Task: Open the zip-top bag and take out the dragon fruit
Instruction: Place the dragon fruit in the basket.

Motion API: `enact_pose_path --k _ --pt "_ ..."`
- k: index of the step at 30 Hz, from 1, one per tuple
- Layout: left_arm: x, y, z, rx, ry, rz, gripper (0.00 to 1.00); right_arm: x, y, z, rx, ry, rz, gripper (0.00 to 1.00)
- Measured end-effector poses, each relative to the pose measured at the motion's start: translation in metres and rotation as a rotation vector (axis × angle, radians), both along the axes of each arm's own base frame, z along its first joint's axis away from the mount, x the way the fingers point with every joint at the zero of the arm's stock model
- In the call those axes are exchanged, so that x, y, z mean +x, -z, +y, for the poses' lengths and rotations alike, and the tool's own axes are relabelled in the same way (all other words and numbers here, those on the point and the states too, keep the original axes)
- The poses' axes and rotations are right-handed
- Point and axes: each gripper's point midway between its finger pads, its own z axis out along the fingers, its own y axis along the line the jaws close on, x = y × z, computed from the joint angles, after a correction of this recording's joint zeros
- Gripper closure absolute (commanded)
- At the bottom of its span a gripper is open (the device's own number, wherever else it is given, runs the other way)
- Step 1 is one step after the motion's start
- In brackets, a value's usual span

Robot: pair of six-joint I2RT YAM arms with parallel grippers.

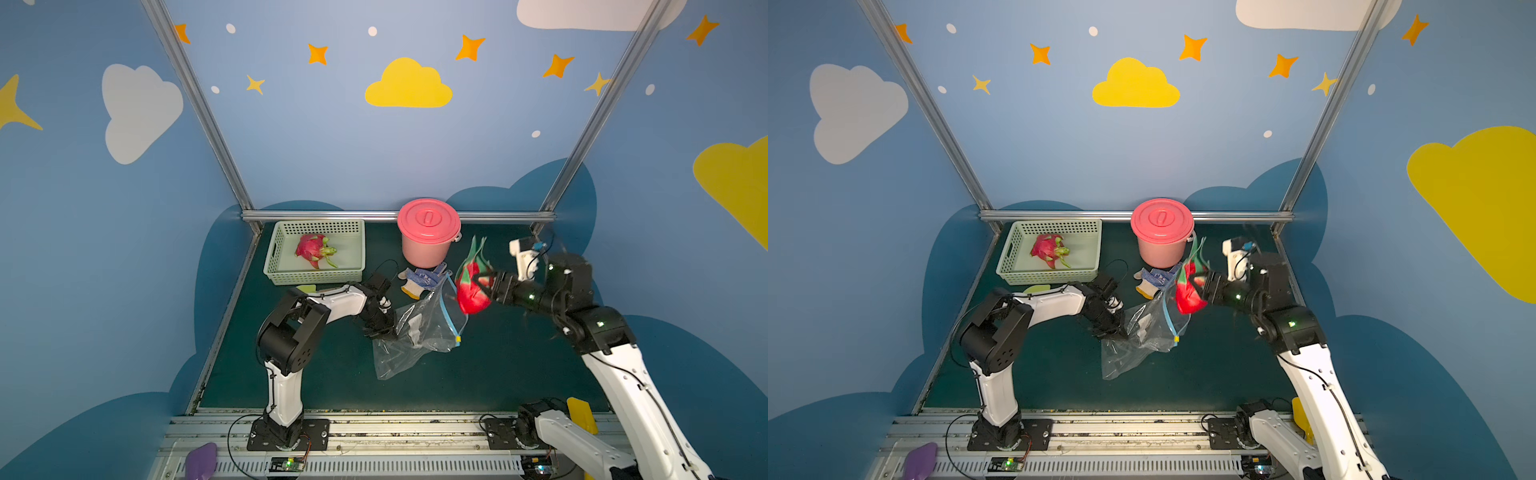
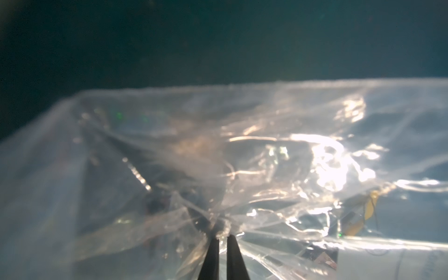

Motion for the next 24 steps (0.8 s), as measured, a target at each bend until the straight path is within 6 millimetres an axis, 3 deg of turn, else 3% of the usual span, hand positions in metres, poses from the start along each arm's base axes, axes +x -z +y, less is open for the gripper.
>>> enact_pose_path --k 3,5,7,9,12,15,17,21,24 --pt "0.005 -0.007 0.006 0.031 -0.02 -0.037 0.7 0.028 -0.051 0.014 0.06 -0.031 -0.109 0.53" --pt "0.011 -0.02 0.011 0.046 -0.044 -0.075 0.59 0.051 -0.065 0.036 0.1 -0.098 -0.117 0.53" --pt "0.019 -0.05 0.015 0.039 -0.072 -0.141 0.5 0.077 -0.067 0.063 0.125 -0.167 -0.091 0.53" --pt "0.03 -0.098 0.021 0.001 -0.118 -0.258 0.39 0.115 -0.052 0.1 0.133 -0.235 -0.03 0.53" --pt "0.03 -0.178 0.043 -0.079 -0.211 -0.45 0.38 0.161 -0.017 0.15 0.135 -0.309 0.052 0.52" --pt "0.012 -0.224 0.077 -0.13 -0.308 -0.579 0.34 0.197 0.022 0.201 0.143 -0.375 0.123 0.52" --pt "-0.001 -0.229 0.099 -0.138 -0.373 -0.6 0.34 0.212 0.044 0.23 0.155 -0.409 0.151 0.52" --pt "-0.009 -0.208 0.137 -0.126 -0.513 -0.54 0.34 0.234 0.093 0.282 0.19 -0.453 0.192 0.5" --pt "-0.008 -0.192 0.153 -0.134 -0.596 -0.467 0.33 0.242 0.137 0.31 0.216 -0.462 0.238 0.36"
